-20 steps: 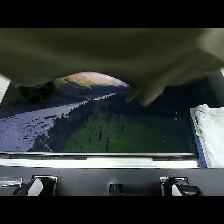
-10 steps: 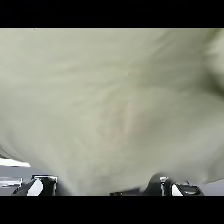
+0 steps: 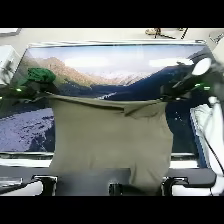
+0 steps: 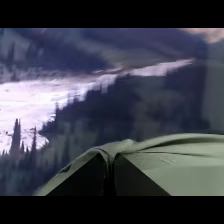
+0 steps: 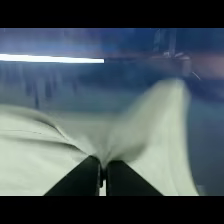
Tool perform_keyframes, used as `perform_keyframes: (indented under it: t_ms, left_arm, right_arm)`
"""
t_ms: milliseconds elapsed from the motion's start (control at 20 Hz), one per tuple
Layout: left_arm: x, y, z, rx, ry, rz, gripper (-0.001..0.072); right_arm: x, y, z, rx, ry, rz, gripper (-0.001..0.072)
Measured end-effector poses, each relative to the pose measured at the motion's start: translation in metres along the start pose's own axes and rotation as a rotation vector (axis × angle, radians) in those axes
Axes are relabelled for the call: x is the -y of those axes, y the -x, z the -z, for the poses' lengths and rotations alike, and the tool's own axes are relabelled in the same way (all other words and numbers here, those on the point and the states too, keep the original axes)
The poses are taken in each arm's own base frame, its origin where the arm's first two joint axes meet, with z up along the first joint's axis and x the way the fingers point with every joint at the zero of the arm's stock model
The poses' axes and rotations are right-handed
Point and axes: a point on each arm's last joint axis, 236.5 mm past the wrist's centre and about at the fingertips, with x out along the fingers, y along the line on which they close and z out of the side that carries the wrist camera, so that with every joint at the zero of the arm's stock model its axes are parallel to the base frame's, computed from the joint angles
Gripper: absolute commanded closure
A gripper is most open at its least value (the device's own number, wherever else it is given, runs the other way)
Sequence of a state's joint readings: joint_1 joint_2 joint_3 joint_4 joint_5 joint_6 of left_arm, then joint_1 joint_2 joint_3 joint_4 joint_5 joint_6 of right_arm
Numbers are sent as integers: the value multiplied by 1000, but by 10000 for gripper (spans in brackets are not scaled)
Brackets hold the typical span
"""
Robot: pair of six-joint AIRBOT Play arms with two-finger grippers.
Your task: Fold the clothes and pants, and hang the long-sleeved shirts on hangers.
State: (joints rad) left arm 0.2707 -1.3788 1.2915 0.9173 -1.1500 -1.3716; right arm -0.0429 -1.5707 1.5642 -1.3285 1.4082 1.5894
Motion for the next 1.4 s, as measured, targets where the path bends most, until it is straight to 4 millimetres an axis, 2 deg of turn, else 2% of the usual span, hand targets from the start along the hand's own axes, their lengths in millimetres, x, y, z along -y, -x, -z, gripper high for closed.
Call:
perform_keyframes:
  t_ms: [50,150,300,400,500,650,850,1000,1050,1150,1300,1400]
  left_arm:
    - [-13,-22,-1,-23,28,-6,681]
    - [-27,-51,-13,-32,56,-10,681]
    - [-38,-78,-35,-13,62,-13,681]
    - [-41,-92,-46,3,57,-16,681]
    - [-44,-104,-53,16,57,-20,681]
    - [-49,-120,-52,7,62,-23,681]
    - [-46,-128,-52,1,77,-3,680]
    - [-39,-118,-53,-31,44,22,680]
    - [-37,-111,-51,-55,33,32,680]
    - [-35,-99,-38,-138,21,50,680]
    - [-41,-87,14,-359,29,40,680]
    - [-49,-83,48,-491,50,20,680]
  right_arm:
    - [-1,-22,-11,16,-29,-15,681]
    - [-3,-47,-44,125,-74,-44,681]
    - [-1,-59,-93,317,-128,-64,681]
    - [2,-65,-116,407,-164,-74,681]
    - [6,-74,-126,440,-196,-83,681]
    - [8,-87,-131,450,-227,-94,681]
    - [0,-74,-145,477,-220,-117,680]
    - [-1,-60,-137,401,-179,-105,680]
    - [2,-53,-128,352,-169,-96,680]
    - [7,-45,-97,211,-155,-75,680]
    - [14,-45,-33,-50,-146,-34,679]
    - [16,-52,-3,-165,-153,-20,680]
